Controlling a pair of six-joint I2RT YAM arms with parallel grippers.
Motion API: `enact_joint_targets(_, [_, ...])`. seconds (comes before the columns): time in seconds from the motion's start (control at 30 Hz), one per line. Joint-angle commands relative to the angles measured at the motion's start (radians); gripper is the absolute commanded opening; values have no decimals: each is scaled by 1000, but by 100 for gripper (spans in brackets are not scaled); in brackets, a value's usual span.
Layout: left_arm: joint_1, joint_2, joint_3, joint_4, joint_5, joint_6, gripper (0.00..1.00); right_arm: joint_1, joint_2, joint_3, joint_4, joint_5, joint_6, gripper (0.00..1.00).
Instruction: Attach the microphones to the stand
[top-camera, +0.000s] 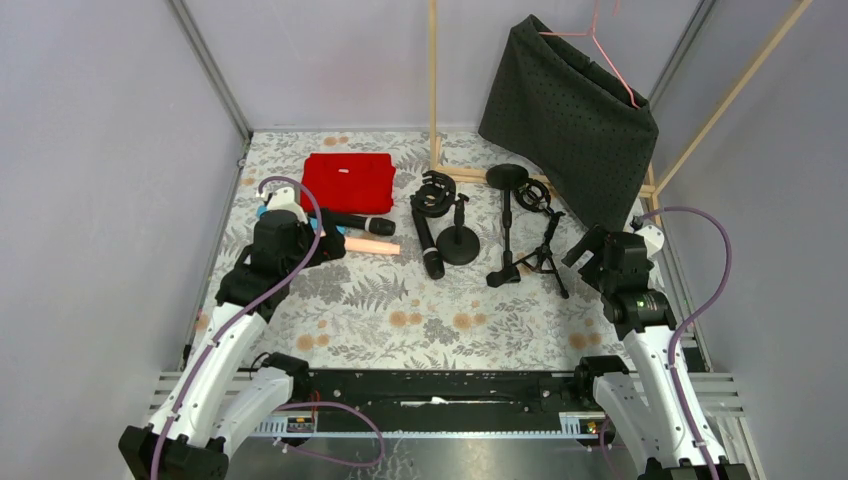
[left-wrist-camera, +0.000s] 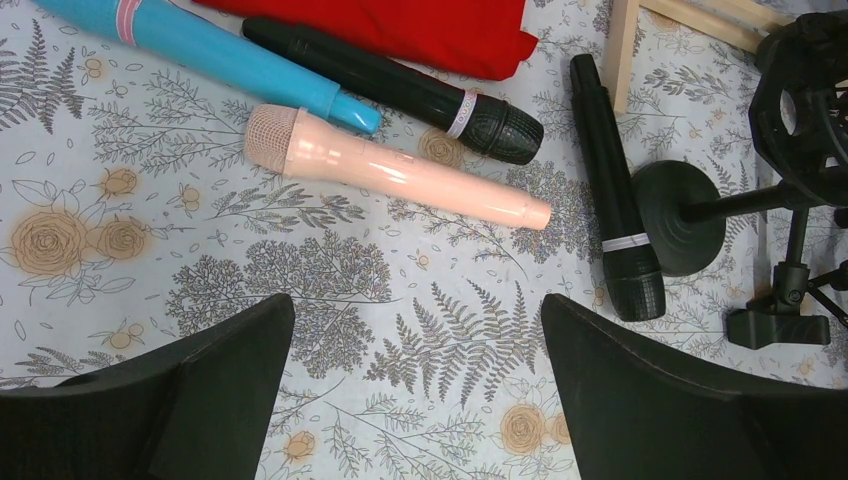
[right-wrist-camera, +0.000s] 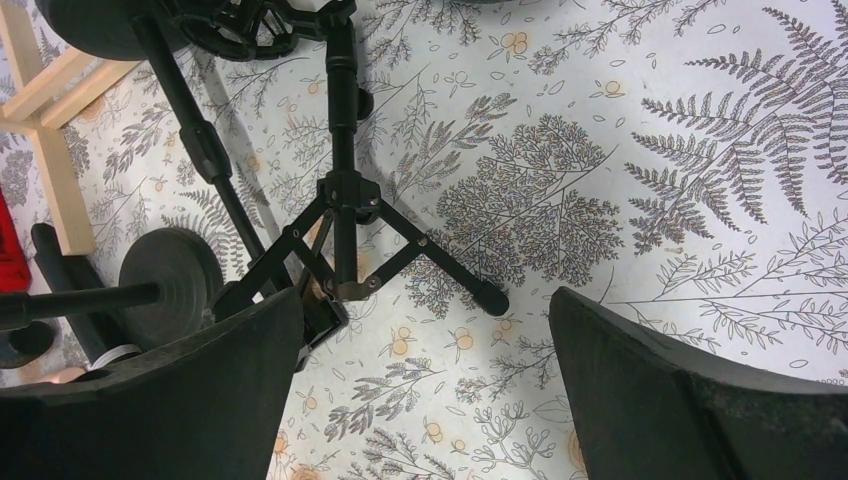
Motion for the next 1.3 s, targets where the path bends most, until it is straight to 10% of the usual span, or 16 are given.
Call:
enact_joint_targets(0.0, [5, 4, 5, 30, 0, 3, 99, 0, 0, 10, 7, -4, -16, 100])
enact_joint_targets(0.53, [15, -21, -1, 31, 7, 4, 99, 0, -53, 6, 33, -1, 26, 100])
enact_joint_targets(1.1, [36, -14, -2, 39, 42, 9, 99, 8, 24, 39, 309, -674, -131, 99])
enact_joint_targets(1.27, [52, -9, -3, 40, 54, 9, 99, 120, 65, 48, 332, -642, -172, 99])
